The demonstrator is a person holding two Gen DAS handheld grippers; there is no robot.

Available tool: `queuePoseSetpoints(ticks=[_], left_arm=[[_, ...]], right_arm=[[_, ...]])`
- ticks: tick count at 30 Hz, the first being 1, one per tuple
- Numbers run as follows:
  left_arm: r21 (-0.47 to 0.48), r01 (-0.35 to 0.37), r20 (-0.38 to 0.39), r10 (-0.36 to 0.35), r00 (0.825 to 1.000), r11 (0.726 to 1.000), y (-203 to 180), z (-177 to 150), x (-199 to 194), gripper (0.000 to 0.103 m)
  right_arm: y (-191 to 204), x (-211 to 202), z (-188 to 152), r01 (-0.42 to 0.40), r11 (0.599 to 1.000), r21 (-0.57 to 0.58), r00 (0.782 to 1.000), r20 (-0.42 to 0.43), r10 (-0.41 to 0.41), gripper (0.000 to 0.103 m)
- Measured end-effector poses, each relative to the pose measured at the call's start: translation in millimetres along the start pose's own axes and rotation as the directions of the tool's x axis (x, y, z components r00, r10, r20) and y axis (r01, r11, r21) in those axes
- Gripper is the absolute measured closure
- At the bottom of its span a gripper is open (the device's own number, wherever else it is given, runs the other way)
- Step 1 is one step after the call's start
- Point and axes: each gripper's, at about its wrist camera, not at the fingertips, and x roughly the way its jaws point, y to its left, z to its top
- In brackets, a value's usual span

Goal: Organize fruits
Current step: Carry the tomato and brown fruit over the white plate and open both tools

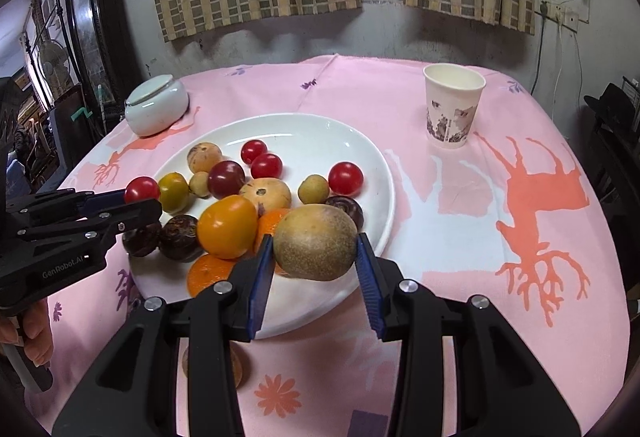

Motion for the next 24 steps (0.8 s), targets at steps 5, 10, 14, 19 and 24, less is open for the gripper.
queuePoseSetpoints(ticks=[5,10,14,19,24], left_arm=[[-0.001,-0.006,-0.007,0.006,1.000,1.000,-3,-1,9,0.075],[0.002,-0.008,-0.013,0.008,1.000,1.000,-8,0,13,0.075],[0.004,-0.008,-0.014,0.009,1.000,1.000,-10,0,14,0.075],[0.004,0.004,-0.008,-0.003,1.000,1.000,-12,0,16,0.069],[0.009,0.006,-0.001,-0.006,1.000,1.000,-14,-2,11,0.065]], right_arm=[[2,8,-3,-0.002,1.000,-0.005,1.000,-0.014,0.002,0.062],[3,10,-2,-0.001,1.000,-0.007,1.000,-0.013,0.001,0.062],[4,12,-2,0.000,1.000,-0.006,1.000,-0.012,0.000,0.062],[2,15,-2,-0.016,1.000,0.015,0.999,-0.037,0.016,0.061],[2,18,-6,-0.027,0.999,0.017,0.998,-0.058,0.028,0.061]])
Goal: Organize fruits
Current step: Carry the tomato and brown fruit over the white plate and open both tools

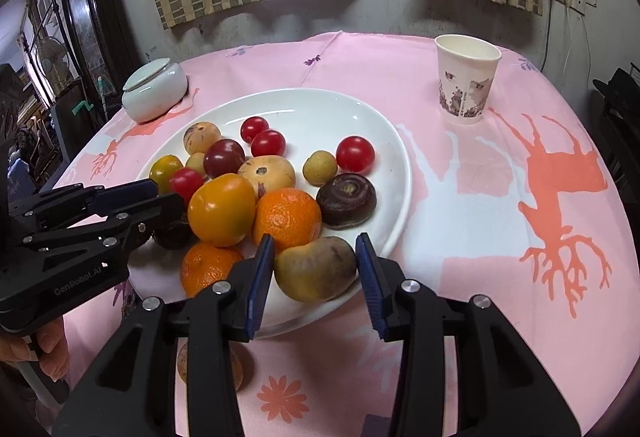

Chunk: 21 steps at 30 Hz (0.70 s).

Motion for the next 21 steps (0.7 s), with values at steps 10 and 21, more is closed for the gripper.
queuePoseSetpoints(ticks=[10,21], left_arm=[[-0.002,0.007,0.028,-0.007,1.000,1.000,0,-4,-20,0.047],[0.031,0.016,0.040,-0.017,0.999,0.999,-4,-19,-43,0.047]], right_arm=[[-5,-2,-6,-0.108,0.988,0.107,0.994,-0.014,0.110,0.058],[9,-36,-8,-0.084,0.995,0.048,0.996,0.028,0.082,0.058]])
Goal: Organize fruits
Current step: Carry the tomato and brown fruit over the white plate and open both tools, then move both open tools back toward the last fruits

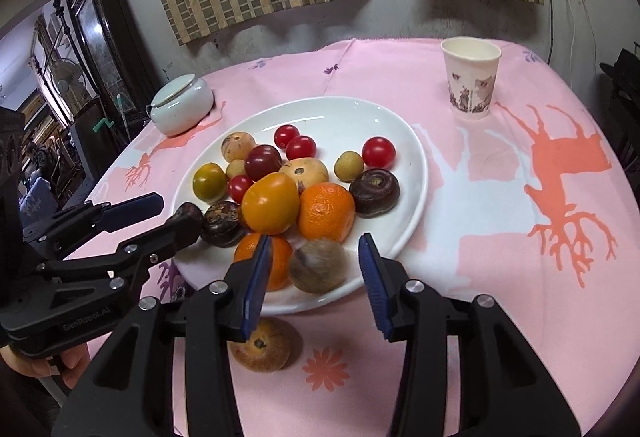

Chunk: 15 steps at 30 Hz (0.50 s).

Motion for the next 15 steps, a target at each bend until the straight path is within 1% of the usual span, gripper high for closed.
queuePoseSetpoints(ticks=[6,7,8,9,13,15], left_arm=[[0.002,0.012,-0.010,-0.012,1.000,1.000,1,-19,-13,0.045],[0.000,0.015,-0.010,-0.015,1.000,1.000,1,-22,-16,0.045],[-0.002,0.017,-0.009,-0.017,1.000,1.000,2,-26,-19,0.044],[-0.006,0.019,-0.009,-0.019,1.000,1.000,2,-29,-21,0.043],[-0.016,0.026,-0.010,-0.026,1.000,1.000,3,-42,-29,0.040],[-0.020,0.027,-0.015,-0.027,1.000,0.999,3,-50,-32,0.039]], right_arm=[[12,-24,-21,0.020,0.997,-0.069,1.000,0.009,-0.020,0.056],[15,-28,-26,0.023,0.997,-0.078,1.000,0.010,-0.022,0.051],[17,-31,-30,0.028,0.996,-0.087,1.000,0.010,-0.028,0.042],[19,-33,-33,0.035,0.995,-0.093,0.999,0.015,-0.034,0.040],[28,-40,-46,0.046,0.993,-0.113,0.999,0.014,-0.044,0.039],[32,-44,-52,0.053,0.992,-0.115,0.999,0.014,-0.052,0.036]])
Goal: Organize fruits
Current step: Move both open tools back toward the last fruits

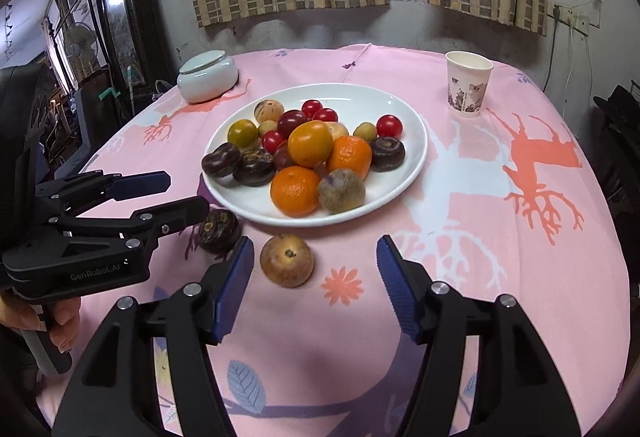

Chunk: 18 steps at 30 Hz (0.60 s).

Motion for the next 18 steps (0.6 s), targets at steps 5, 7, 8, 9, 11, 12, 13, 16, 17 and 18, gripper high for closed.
queuePoseSetpoints(ticks=[5,7,8,9,11,12,13,16,17,18], left_arm=[[-0.003,0.011,-0.008,-0.011,1.000,1.000,-1,-19,-3,0.036],[0.007,0.001,-0.010,-0.001,1.000,1.000,-4,-26,-1,0.035],[0.010,0.000,-0.014,0.000,1.000,1.000,-5,-28,0,0.034],[0.013,-0.001,-0.020,0.001,1.000,1.000,-6,-31,2,0.034],[0.017,-0.005,-0.029,0.006,1.000,1.000,-6,-34,6,0.033],[0.018,-0.008,-0.031,0.009,0.999,1.000,-6,-34,7,0.033],[0.017,-0.011,-0.031,0.011,0.999,1.000,-6,-35,8,0.033],[0.005,-0.011,-0.037,0.011,0.999,1.000,-3,-37,14,0.032],[0.002,-0.011,-0.041,0.011,0.999,1.000,-2,-37,16,0.032],[-0.008,-0.014,-0.044,0.014,0.999,1.000,1,-37,20,0.032]], right_arm=[[9,-5,-11,0.008,1.000,-0.005,1.000,-0.001,-0.008,0.035],[13,-5,-15,0.014,1.000,-0.015,1.000,-0.004,-0.014,0.035],[15,-4,-17,0.019,1.000,-0.019,1.000,-0.006,-0.019,0.035],[15,-4,-19,0.020,1.000,-0.018,1.000,-0.008,-0.020,0.035],[13,-1,-22,0.013,1.000,-0.005,1.000,-0.012,-0.013,0.035],[12,-1,-24,0.011,1.000,0.001,1.000,-0.014,-0.011,0.035],[10,1,-26,0.009,1.000,0.006,1.000,-0.016,-0.009,0.035],[6,5,-30,0.009,1.000,0.017,0.999,-0.031,-0.009,0.035],[4,7,-31,0.008,1.000,0.022,0.999,-0.035,-0.007,0.035],[3,7,-32,0.002,1.000,0.025,0.999,-0.039,-0.001,0.035]])
